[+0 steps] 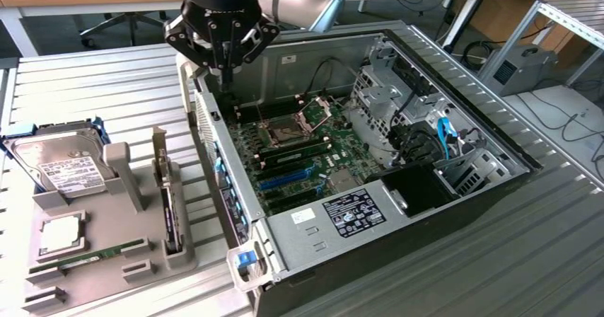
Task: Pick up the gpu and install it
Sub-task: 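Reach for the gpu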
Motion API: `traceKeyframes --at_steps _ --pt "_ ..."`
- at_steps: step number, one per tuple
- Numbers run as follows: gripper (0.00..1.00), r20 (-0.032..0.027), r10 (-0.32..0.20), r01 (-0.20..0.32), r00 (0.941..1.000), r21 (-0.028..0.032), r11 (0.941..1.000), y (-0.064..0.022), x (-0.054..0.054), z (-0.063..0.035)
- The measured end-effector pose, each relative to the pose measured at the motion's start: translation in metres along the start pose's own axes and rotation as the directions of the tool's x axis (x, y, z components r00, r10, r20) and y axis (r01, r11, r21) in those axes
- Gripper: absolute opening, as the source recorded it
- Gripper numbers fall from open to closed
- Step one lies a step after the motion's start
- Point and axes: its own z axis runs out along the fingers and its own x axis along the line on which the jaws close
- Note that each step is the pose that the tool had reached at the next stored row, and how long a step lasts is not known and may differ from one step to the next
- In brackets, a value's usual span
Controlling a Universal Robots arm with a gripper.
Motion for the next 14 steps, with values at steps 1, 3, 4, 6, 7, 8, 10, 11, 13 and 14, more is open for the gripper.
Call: traceKeyframes --at_steps 1,3,4,6,7,8,10,11,13,14 --pt "0.11 0.0 0.0 0.0 1.0 -0.0001 1.0 0.0 0.0004 0.0" --pt "0.11 0.0 0.0 0.0 1.0 -0.0001 1.0 -0.0001 0.0012 0.0" --pt "0.11 0.0 0.0 0.0 1.0 0.0 1.0 -0.0001 0.0015 0.0" --pt "0.11 0.0 0.0 0.0 1.0 -0.0001 1.0 -0.0002 0.0022 0.0" --pt "0.11 0.0001 0.0 0.0 1.0 -0.0001 1.0 -0.0002 0.0025 0.0" --pt "0.11 0.0001 0.0 0.0 1.0 -0.0001 1.0 -0.0002 0.0028 0.0" --pt "0.11 0.0 0.0 0.0 1.0 0.0 1.0 -0.0003 0.0035 -0.0001" --pt "0.11 0.0 0.0 0.0 1.0 0.0 1.0 -0.0003 0.0038 -0.0001" --pt "0.11 0.0 0.0 0.0 1.0 -0.0001 1.0 -0.0003 0.0044 -0.0001" --pt "0.11 0.0 0.0 0.0 1.0 -0.0001 1.0 -0.0004 0.0047 -0.0001"
